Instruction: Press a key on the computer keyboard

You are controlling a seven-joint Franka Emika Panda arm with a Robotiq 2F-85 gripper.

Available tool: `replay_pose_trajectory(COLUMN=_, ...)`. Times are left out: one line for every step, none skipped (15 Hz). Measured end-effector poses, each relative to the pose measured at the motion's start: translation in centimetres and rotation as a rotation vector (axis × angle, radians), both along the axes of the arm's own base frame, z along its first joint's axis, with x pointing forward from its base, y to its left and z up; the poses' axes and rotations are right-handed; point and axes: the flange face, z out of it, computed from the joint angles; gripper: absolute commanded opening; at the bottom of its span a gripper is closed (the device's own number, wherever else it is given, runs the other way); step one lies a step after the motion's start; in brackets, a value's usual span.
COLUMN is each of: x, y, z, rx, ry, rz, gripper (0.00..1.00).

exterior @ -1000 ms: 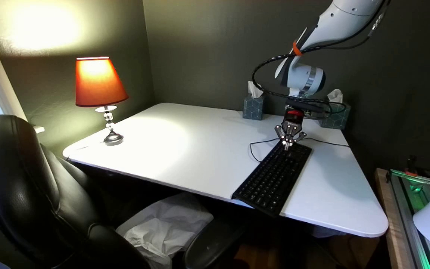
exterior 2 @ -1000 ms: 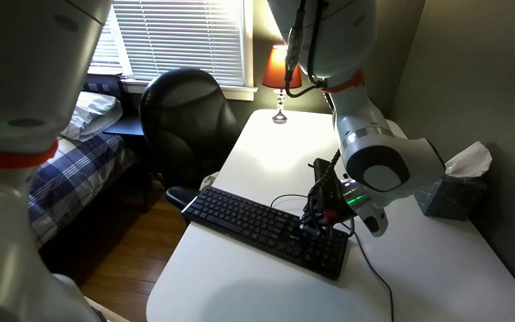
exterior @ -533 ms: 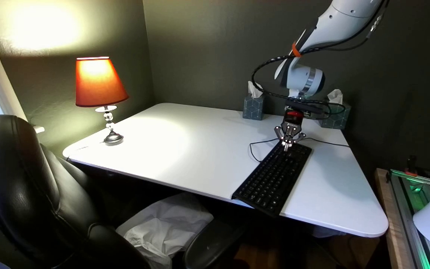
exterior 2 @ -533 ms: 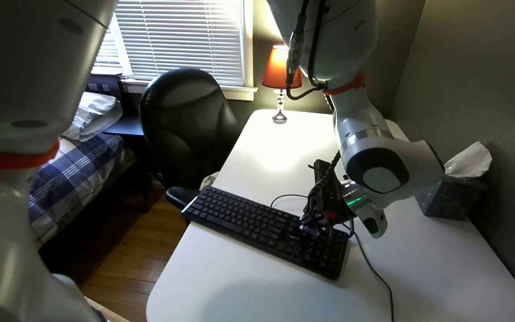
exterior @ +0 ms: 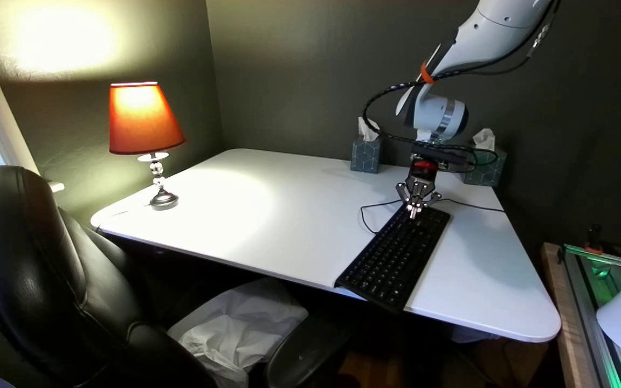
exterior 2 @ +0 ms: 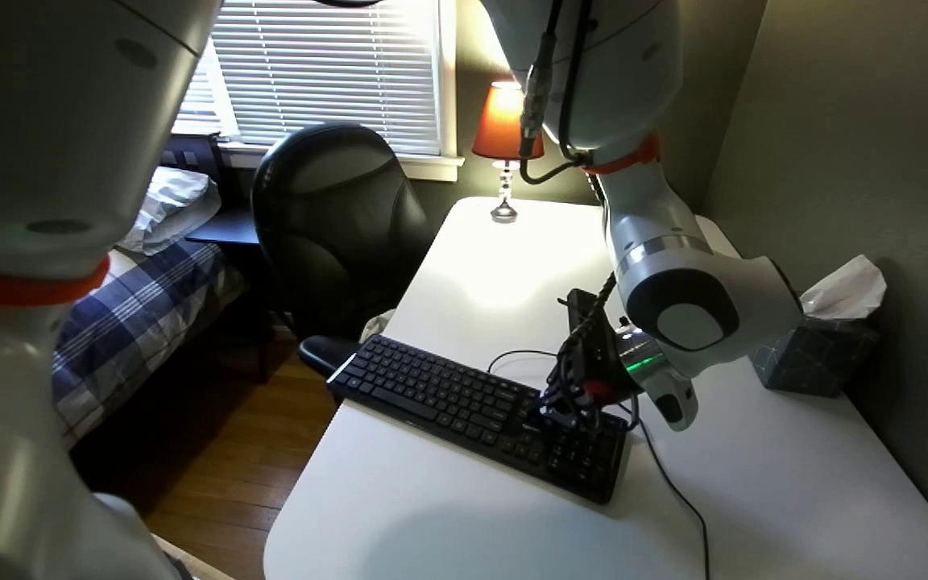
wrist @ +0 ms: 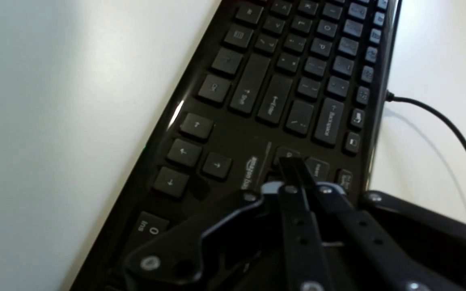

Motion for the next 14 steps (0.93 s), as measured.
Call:
replay_pose_trajectory(x=0.01, y=-0.04, z=-0.03, rx=0.003, ry=0.001, rz=0.000, gripper=0.00)
replay_pose_trajectory(x=0.02, y=-0.07, z=-0.08, rx=0.006, ry=0.002, rz=0.000, gripper=0.00)
replay_pose_trajectory(x=0.02, y=-0.09, z=-0.13, rx=0.007, ry=0.003, rz=0.000, gripper=0.00)
replay_pose_trajectory(x=0.02, y=-0.11, z=-0.14, rx=0.008, ry=0.004, rz=0.000, gripper=0.00)
replay_pose_trajectory(x=0.02, y=-0.12, z=-0.15, rx=0.009, ry=0.004, rz=0.000, gripper=0.00)
replay_pose_trajectory(x=0.02, y=-0.13, z=-0.15, rx=0.010, ry=0.004, rz=0.000, gripper=0.00)
replay_pose_trajectory(x=0.02, y=-0.13, z=-0.16, rx=0.010, ry=0.004, rz=0.000, gripper=0.00)
replay_pose_trajectory(x=0.02, y=-0.14, z=-0.16, rx=0.010, ry=0.004, rz=0.000, gripper=0.00)
replay_pose_trajectory(x=0.02, y=-0.14, z=-0.16, rx=0.011, ry=0.004, rz=0.000, gripper=0.00)
replay_pose_trajectory(x=0.02, y=-0.14, z=-0.15, rx=0.011, ry=0.004, rz=0.000, gripper=0.00)
replay_pose_trajectory(x=0.02, y=-0.15, z=-0.15, rx=0.011, ry=0.004, rz=0.000, gripper=0.00)
replay_pose_trajectory(x=0.02, y=-0.15, z=-0.15, rx=0.011, ry=0.004, rz=0.000, gripper=0.00)
replay_pose_trajectory(x=0.02, y=-0.15, z=-0.15, rx=0.011, ry=0.004, rz=0.000, gripper=0.00)
replay_pose_trajectory(x=0.02, y=-0.15, z=-0.15, rx=0.011, ry=0.004, rz=0.000, gripper=0.00)
